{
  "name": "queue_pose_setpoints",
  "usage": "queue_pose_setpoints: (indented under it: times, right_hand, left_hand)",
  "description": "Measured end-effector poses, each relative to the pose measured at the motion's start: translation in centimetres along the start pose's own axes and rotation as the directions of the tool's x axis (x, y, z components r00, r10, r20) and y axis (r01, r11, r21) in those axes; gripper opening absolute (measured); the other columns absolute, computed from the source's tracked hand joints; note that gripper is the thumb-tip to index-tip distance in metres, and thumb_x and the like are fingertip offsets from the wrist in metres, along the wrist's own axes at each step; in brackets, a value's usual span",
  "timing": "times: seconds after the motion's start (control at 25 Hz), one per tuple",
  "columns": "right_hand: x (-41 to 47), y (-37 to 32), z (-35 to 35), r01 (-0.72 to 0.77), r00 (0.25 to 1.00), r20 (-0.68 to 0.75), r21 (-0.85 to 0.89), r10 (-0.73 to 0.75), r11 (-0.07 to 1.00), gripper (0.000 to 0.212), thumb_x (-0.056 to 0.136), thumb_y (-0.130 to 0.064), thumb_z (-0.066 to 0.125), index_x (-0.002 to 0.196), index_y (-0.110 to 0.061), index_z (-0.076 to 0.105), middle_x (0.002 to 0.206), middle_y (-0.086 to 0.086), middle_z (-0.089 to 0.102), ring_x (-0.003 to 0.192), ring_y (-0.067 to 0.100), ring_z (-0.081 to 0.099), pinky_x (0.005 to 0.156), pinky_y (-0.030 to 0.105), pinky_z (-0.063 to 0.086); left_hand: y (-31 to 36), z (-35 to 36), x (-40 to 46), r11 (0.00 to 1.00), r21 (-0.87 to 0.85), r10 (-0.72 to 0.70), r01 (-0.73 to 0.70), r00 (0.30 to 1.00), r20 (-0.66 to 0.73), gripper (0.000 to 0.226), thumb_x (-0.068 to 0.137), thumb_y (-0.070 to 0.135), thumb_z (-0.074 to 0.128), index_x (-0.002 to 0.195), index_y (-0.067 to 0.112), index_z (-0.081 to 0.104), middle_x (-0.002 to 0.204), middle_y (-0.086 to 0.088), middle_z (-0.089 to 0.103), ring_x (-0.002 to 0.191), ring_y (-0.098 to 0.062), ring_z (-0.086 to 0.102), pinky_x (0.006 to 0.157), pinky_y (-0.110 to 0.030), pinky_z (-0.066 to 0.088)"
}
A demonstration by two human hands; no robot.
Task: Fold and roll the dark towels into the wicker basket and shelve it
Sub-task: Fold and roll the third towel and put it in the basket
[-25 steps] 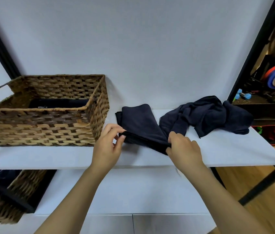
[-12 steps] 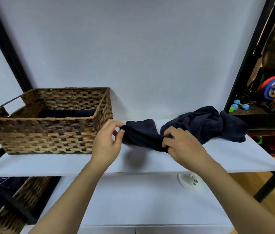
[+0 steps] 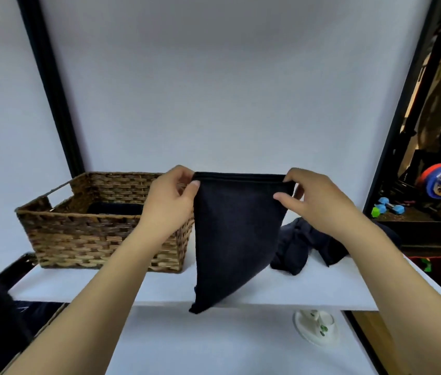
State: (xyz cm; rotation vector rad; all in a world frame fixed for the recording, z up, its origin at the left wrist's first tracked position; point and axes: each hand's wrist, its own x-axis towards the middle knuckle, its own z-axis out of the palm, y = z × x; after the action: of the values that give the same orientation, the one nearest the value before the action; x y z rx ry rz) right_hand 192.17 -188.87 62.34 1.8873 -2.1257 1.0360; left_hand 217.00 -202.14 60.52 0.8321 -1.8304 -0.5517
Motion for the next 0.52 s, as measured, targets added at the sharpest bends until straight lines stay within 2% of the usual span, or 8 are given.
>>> queue_pose_setpoints:
  times: [0.08, 0.2, 0.28, 0.36, 0.44, 0.52]
  right_hand:
    - [0.7, -1.5, -1.0, -0.033, 0.999, -0.033, 0.055, 0.035, 0.998, 0.016, 0.093, -0.042, 0.065, 0.09, -0.031, 0.054, 0.075, -0.003, 0.061, 0.065, 0.015, 0.055, 0.064, 0.033, 0.047]
    - [1.5, -2.8, -1.6, -0.042, 0.997, -0.059, 0.116, 0.049, 0.992, 0.019, 0.093, -0.033, 0.068, 0.088, -0.028, 0.05, 0.07, -0.004, 0.057, 0.056, 0.011, 0.05, 0.058, 0.032, 0.042]
    - [1.7, -2.7, -1.4, -0.071, 0.995, -0.052, 0.254, 0.087, 0.965, 0.022, 0.092, -0.026, 0.07, 0.096, -0.028, 0.049, 0.079, -0.005, 0.059, 0.056, 0.014, 0.054, 0.058, 0.03, 0.044]
    - [1.6, -2.6, -1.2, -0.16, 0.985, 0.0, 0.356, 0.171, 0.921, 0.026, 0.091, -0.021, 0.072, 0.11, -0.025, 0.054, 0.087, -0.007, 0.062, 0.053, 0.014, 0.058, 0.056, 0.03, 0.046]
    - [1.0, -2.5, -1.2, -0.234, 0.971, 0.046, 0.409, 0.236, 0.882, 0.016, 0.092, -0.017, 0.071, 0.107, -0.015, 0.065, 0.076, -0.007, 0.065, 0.047, 0.012, 0.058, 0.047, 0.025, 0.042]
    - [0.4, -2.4, -1.3, -0.264, 0.956, 0.044, 0.552, 0.289, 0.791, 0.007, 0.093, -0.015, 0.069, 0.099, -0.012, 0.068, 0.079, 0.004, 0.066, 0.047, 0.018, 0.062, 0.04, 0.024, 0.036]
  left_hand:
    - [1.4, -0.9, 1.3, 1.0, -0.016, -0.024, 0.024, 1.0, -0.013, 0.011, 0.099, 0.023, 0.059, 0.09, 0.029, 0.06, 0.066, 0.016, 0.057, 0.05, 0.001, 0.05, 0.056, -0.022, 0.041]
    - [2.5, -2.0, 2.4, 0.996, -0.032, -0.087, 0.088, 0.996, 0.027, 0.009, 0.1, 0.025, 0.057, 0.093, 0.025, 0.062, 0.086, 0.011, 0.064, 0.05, -0.002, 0.055, 0.06, -0.026, 0.043]
    - [2.6, -2.2, 2.5, 0.984, -0.099, -0.139, 0.146, 0.987, 0.076, 0.007, 0.102, 0.023, 0.055, 0.1, 0.02, 0.061, 0.095, 0.005, 0.066, 0.049, -0.012, 0.064, 0.055, -0.027, 0.047]
    - [2.8, -2.4, 2.3, 0.961, -0.166, -0.199, 0.22, 0.971, 0.135, 0.007, 0.103, 0.019, 0.053, 0.106, 0.015, 0.058, 0.106, 0.001, 0.068, 0.056, -0.022, 0.072, 0.05, -0.03, 0.051]
    - [2.9, -2.4, 1.6, 0.937, -0.211, -0.242, 0.279, 0.953, 0.183, 0.006, 0.104, 0.018, 0.053, 0.106, 0.015, 0.057, 0.095, -0.002, 0.074, 0.067, -0.034, 0.075, 0.06, -0.039, 0.055]
    - [3.3, -2.6, 1.2, 0.91, -0.281, -0.248, 0.305, 0.943, 0.221, 0.005, 0.104, 0.018, 0.054, 0.104, 0.014, 0.057, 0.079, 0.001, 0.075, 0.072, -0.042, 0.074, 0.065, -0.042, 0.055]
